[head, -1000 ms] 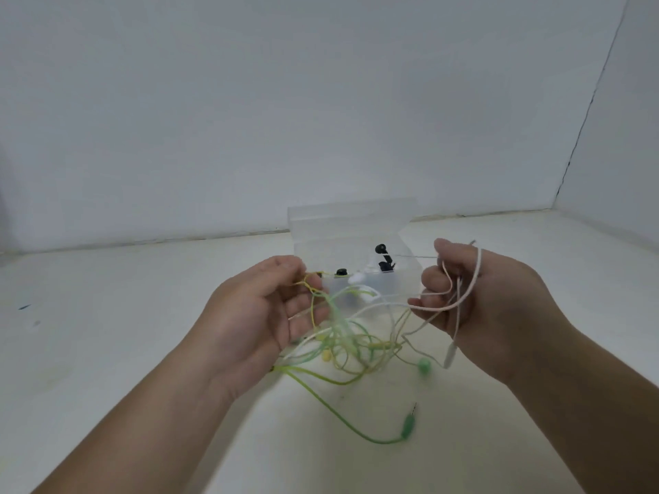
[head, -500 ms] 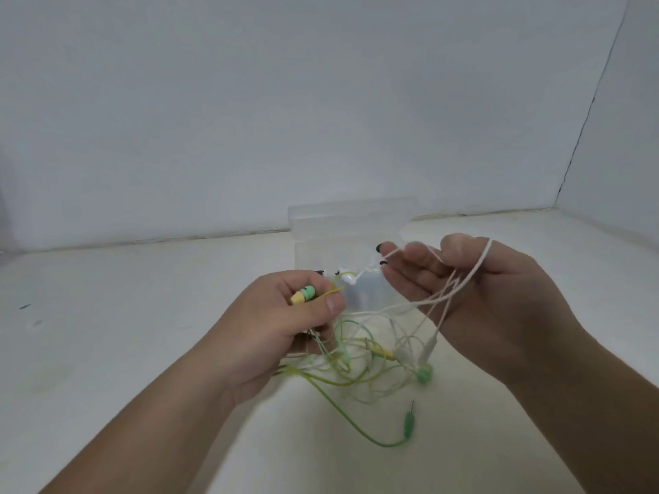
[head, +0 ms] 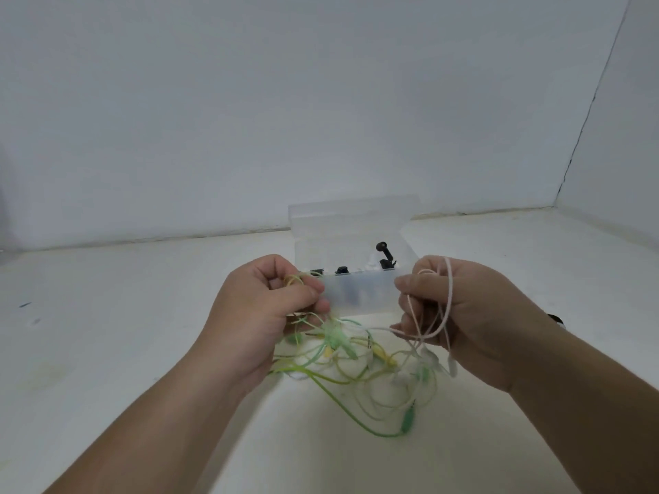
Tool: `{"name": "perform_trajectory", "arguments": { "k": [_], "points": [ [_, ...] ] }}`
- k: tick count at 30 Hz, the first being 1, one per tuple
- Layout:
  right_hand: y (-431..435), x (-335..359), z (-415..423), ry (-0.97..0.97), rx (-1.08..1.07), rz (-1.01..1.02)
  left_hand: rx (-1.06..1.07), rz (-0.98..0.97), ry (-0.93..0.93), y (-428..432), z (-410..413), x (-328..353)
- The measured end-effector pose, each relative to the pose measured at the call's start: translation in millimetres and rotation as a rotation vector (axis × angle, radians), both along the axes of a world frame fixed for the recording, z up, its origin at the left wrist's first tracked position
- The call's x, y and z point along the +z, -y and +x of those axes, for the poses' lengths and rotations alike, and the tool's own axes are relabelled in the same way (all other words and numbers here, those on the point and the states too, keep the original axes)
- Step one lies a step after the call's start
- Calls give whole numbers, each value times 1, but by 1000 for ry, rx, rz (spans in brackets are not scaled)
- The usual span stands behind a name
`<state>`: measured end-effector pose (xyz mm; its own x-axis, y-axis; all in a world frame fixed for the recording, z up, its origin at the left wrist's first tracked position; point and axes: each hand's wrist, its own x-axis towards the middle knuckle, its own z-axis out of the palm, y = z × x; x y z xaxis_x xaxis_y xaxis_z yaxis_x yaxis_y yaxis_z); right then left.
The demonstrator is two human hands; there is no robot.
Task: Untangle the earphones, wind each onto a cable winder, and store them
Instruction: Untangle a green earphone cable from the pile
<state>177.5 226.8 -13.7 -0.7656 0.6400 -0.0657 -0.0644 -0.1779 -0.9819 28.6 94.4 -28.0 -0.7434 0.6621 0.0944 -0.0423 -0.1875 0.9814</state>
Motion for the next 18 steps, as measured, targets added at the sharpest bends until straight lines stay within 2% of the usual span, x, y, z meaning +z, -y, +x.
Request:
{"name": "perform_trajectory", "arguments": {
  "k": [2,5,9,10,12,13,15,18],
  "points": [
    [-5,2,0,-64,-126,-16,117,-19,34,-1,-6,-1],
    [-21,3,1,-143,-427,-24,296,15,98,2,-24,0],
    [-37,4,12,-133,-671,55,569,-75,36,13,-49,3],
    [-38,6,16,-123,-711,81,658,-123,-40,16,-54,4],
    [-41,9,20,-82,-731,110,809,-310,-307,22,-59,6],
    [-42,10,19,-51,-692,121,814,-423,-447,24,-58,7],
    [-40,9,16,18,-529,159,702,-558,-634,23,-55,5],
    [-30,6,10,65,-334,230,595,-571,-892,15,-42,-4]
  ]
}}
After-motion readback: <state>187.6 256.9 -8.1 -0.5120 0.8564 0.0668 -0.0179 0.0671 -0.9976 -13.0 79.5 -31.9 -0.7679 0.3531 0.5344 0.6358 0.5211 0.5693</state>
